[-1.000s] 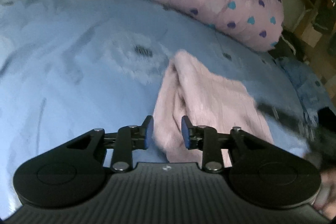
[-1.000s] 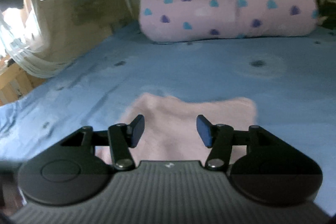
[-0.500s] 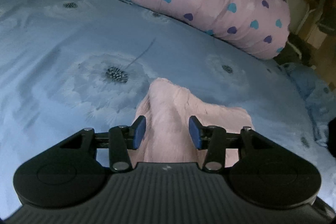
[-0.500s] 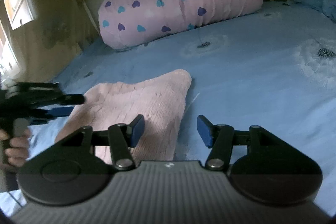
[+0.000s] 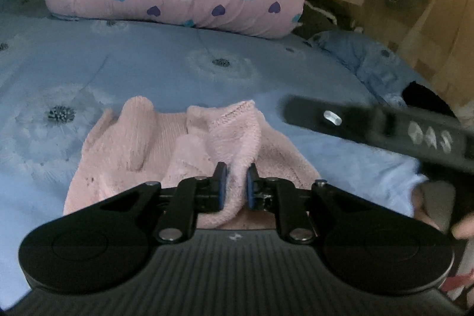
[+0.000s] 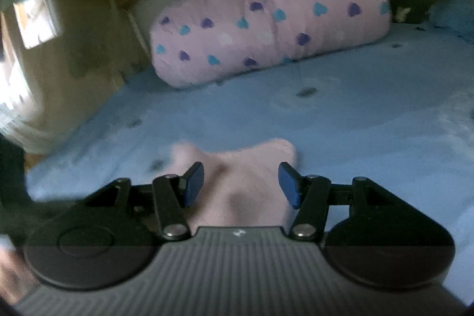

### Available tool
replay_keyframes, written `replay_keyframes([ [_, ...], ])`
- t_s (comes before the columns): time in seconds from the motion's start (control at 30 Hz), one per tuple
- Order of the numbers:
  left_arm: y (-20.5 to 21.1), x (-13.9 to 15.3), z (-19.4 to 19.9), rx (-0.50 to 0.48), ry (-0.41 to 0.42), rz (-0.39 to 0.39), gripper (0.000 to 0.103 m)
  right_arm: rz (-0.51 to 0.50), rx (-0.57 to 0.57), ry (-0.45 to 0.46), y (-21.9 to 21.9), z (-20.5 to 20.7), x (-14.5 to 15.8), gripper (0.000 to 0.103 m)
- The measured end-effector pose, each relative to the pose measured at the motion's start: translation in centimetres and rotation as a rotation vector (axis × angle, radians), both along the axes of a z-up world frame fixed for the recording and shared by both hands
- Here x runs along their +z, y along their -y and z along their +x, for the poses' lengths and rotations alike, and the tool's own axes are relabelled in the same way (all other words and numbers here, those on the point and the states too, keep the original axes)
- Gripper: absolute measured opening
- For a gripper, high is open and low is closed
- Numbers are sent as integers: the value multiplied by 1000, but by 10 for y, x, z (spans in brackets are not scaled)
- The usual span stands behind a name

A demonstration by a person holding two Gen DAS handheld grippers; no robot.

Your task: Fold small clothes

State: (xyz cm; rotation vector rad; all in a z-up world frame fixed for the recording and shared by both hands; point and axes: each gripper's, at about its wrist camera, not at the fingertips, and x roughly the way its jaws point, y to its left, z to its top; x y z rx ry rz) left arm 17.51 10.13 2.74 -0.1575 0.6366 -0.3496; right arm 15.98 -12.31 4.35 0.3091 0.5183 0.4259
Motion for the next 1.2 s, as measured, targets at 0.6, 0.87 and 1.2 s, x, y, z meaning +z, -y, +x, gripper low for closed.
replay_keyframes([
  [0.6,-69,15,37,231,-53,52,21,-55,22,-77,-17,10,-41,16],
  [0.87,-62,-6,69,151,-77,107,22,-51,21,-23,-16,3,-47,16],
  [1.2,-33,-18,72,207,-67,246,22,-16,31,-18,-8,1,-49,15],
])
